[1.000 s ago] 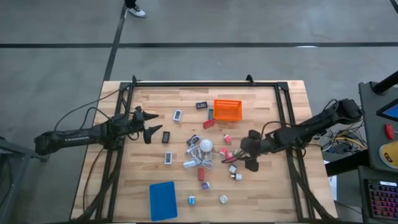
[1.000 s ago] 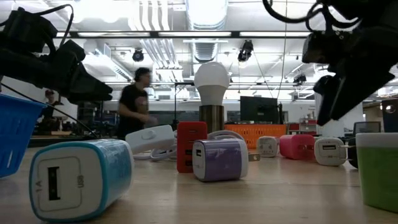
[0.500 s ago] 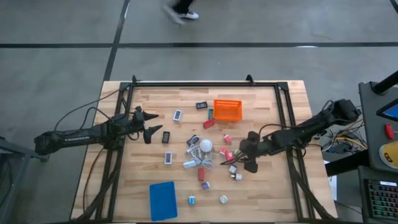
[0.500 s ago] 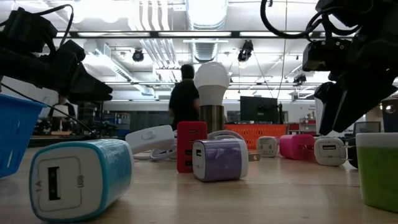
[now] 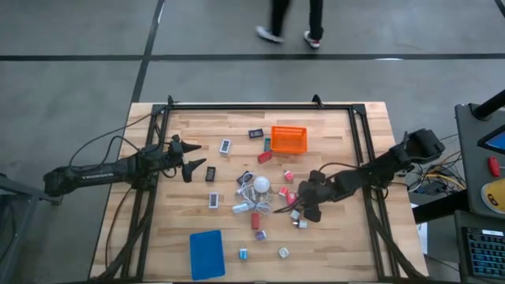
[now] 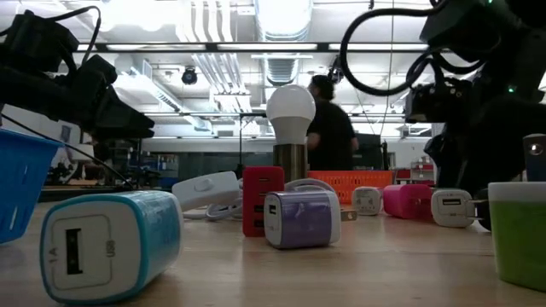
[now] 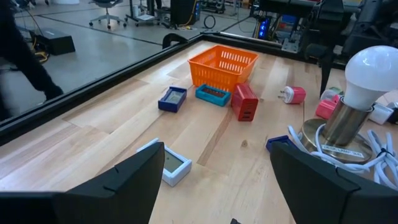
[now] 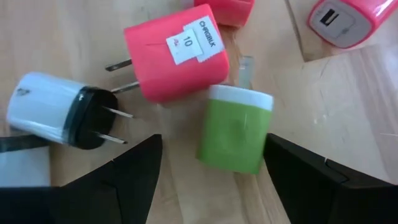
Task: Pick & Place Office items
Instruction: Put the top green charger adapter into the orange bin
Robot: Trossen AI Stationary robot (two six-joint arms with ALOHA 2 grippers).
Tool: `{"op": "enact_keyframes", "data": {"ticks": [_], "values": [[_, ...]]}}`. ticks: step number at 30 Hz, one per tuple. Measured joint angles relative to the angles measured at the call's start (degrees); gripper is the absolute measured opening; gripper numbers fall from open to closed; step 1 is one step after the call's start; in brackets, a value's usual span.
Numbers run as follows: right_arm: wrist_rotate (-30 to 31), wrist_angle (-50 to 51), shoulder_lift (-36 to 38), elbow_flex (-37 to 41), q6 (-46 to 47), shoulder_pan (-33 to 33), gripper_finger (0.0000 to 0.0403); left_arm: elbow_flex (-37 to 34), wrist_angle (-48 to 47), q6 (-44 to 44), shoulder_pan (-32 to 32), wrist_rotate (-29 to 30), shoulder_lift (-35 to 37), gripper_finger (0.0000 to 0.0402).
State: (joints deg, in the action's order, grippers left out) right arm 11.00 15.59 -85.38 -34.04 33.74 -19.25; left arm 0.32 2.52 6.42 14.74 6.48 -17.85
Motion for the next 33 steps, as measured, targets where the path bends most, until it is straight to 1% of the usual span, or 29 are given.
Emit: {"op": "enact_keyframes", "data": {"ticks": [4,8,11,16,29,33], "values": [[1.54,0.08,-0.81,-0.46,0.11,-0.04,0.0254,0.0,0.0,0.01,0.0,0.0,0.0,0.03],[2.23,0.06,-0.25,-0.41,-0.08,0.0,0.0222,0.0,0.01,0.01,0.0,0.0,-0.04,0.03],[2.58,0.05,0.0,-0.33,-0.26,0.06,0.019,0.0,0.0,0.0,0.0,0.0,-0.04,0.03],[2.65,0.1,0.02,-0.33,-0.28,0.07,0.0123,0.0,0.0,0.0,0.0,0.0,-0.04,0.03],[2.74,0.63,0.09,-0.35,-0.26,-0.02,0.0122,0.0,0.01,0.0,0.0,0.0,-0.04,0.03],[5.24,1.92,0.11,-0.33,0.19,-0.04,0.0122,0.0,0.0,-0.04,0.0,0.0,-0.04,0.03]]}}
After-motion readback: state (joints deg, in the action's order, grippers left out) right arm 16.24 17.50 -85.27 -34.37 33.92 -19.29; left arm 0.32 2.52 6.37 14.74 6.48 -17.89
